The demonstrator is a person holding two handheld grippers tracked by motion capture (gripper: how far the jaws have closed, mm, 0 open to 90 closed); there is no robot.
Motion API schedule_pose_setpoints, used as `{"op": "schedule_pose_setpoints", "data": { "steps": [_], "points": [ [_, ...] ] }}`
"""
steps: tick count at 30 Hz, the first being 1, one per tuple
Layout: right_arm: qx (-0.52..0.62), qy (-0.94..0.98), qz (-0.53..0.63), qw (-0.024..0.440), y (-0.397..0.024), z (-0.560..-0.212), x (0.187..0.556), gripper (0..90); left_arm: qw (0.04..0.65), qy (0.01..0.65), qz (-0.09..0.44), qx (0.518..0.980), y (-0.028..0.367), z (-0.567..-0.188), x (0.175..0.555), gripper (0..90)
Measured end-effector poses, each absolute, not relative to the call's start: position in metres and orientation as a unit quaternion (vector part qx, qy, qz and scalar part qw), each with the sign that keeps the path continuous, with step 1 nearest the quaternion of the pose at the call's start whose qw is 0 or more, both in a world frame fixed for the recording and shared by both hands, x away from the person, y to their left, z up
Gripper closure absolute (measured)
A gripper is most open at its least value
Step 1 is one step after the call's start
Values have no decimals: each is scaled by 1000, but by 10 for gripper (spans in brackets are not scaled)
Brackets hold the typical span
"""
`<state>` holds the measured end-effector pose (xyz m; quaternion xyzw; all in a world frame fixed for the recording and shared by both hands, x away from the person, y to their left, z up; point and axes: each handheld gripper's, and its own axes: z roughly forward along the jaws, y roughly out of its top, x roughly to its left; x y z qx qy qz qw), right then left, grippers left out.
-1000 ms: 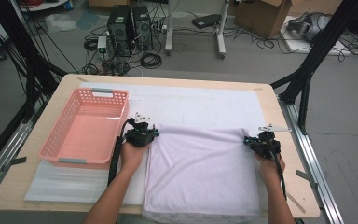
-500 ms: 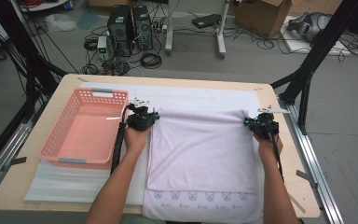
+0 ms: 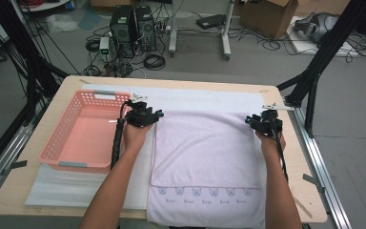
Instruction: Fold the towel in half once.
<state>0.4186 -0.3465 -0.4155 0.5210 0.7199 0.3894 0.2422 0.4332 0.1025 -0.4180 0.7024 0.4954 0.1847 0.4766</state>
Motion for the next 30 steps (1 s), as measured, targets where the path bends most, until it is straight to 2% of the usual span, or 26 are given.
{"op": "schedule_pose_setpoints", "data": {
  "steps": [10, 17, 20, 30],
  "points": [
    [515, 727, 390, 235, -352, -403, 400, 587, 494, 460, 150, 722, 96, -414, 419, 481],
    [494, 738, 388, 246, -351, -392, 379, 583, 505, 428, 149, 734, 94, -410, 397, 485],
    [489, 741, 389, 244, -353, -397, 366, 586, 501, 413, 152, 746, 94, -411, 386, 521],
    [481, 751, 389, 233, -359, -428, 312, 604, 494, 399, 148, 758, 100, -424, 353, 517]
  ]
}}
